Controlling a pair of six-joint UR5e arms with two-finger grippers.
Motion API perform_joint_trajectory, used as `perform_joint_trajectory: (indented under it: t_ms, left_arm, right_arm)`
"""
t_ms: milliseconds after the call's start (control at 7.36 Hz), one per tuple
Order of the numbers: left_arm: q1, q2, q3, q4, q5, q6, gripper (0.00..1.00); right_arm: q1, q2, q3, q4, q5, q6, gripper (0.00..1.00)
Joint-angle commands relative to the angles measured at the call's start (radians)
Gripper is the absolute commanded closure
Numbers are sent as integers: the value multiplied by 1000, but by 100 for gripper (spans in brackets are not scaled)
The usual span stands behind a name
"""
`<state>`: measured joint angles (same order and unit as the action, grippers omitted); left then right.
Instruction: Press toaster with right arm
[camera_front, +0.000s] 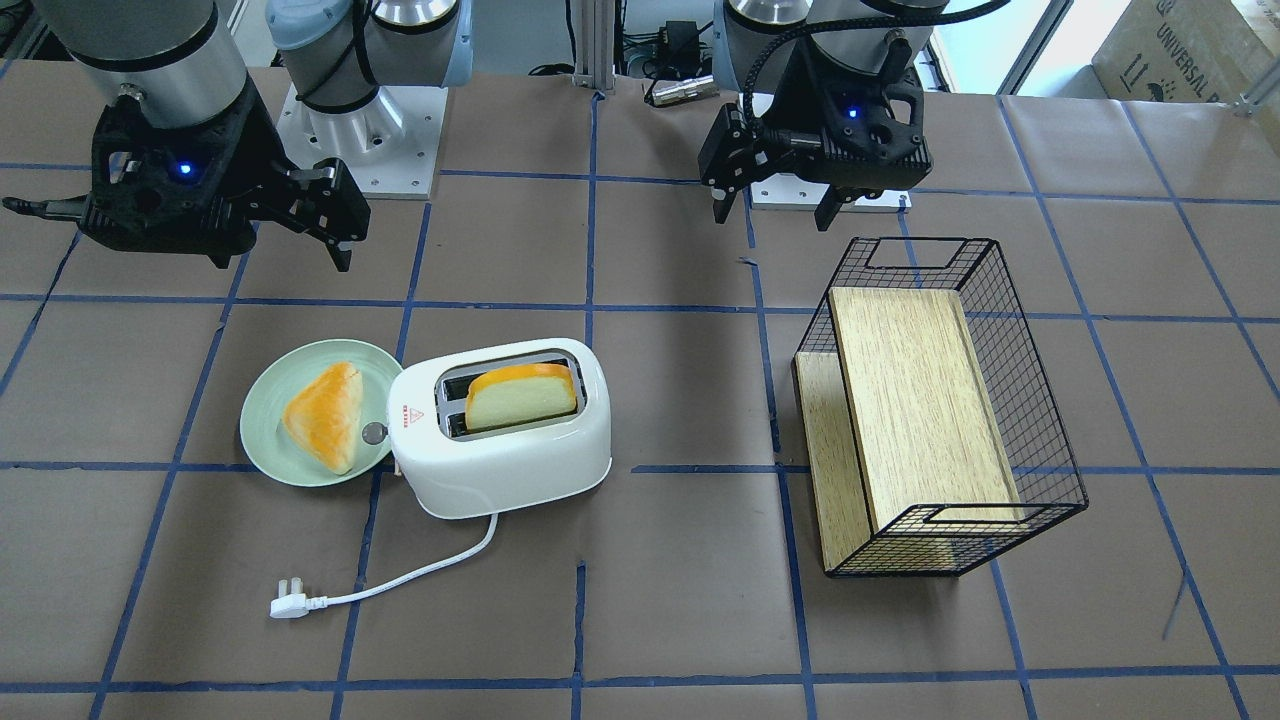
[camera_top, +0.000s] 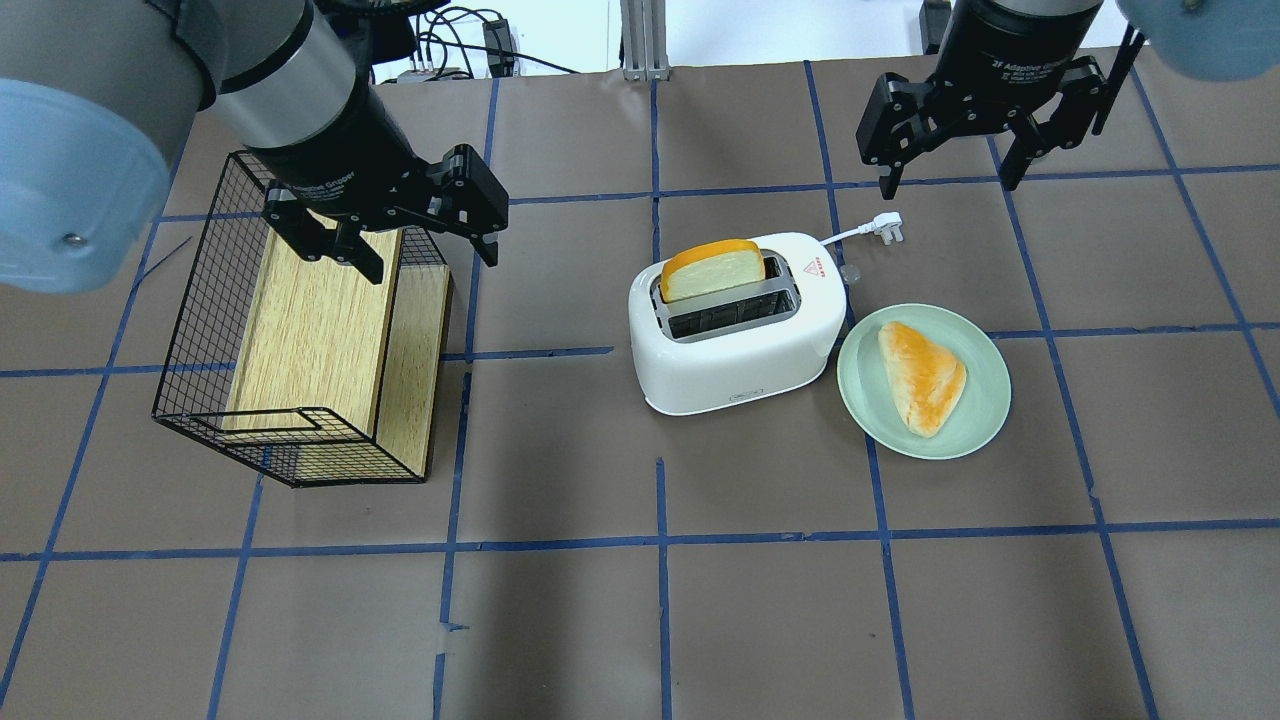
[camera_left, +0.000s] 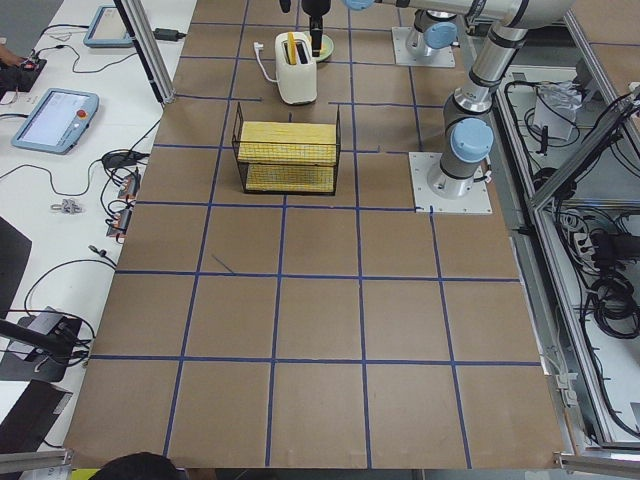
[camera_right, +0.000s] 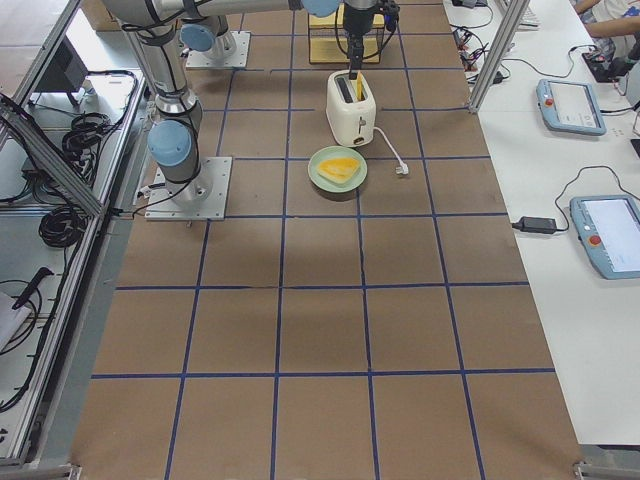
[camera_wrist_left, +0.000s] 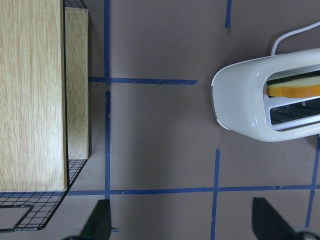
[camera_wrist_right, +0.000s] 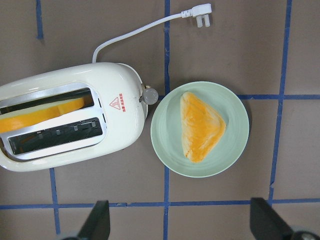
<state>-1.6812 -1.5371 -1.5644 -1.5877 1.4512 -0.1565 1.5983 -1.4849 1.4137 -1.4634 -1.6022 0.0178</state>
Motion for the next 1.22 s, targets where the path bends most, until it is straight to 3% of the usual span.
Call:
perform_joint_trajectory:
  t_ms: [0, 1086]
  left_arm:
    - [0, 0, 0, 0, 0, 0, 0]
    - [0, 0, 0, 0, 0, 0, 0]
  right_arm:
    - [0, -2, 14, -6, 2, -2, 0]
    - [-7, -49, 56, -27, 5, -5, 0]
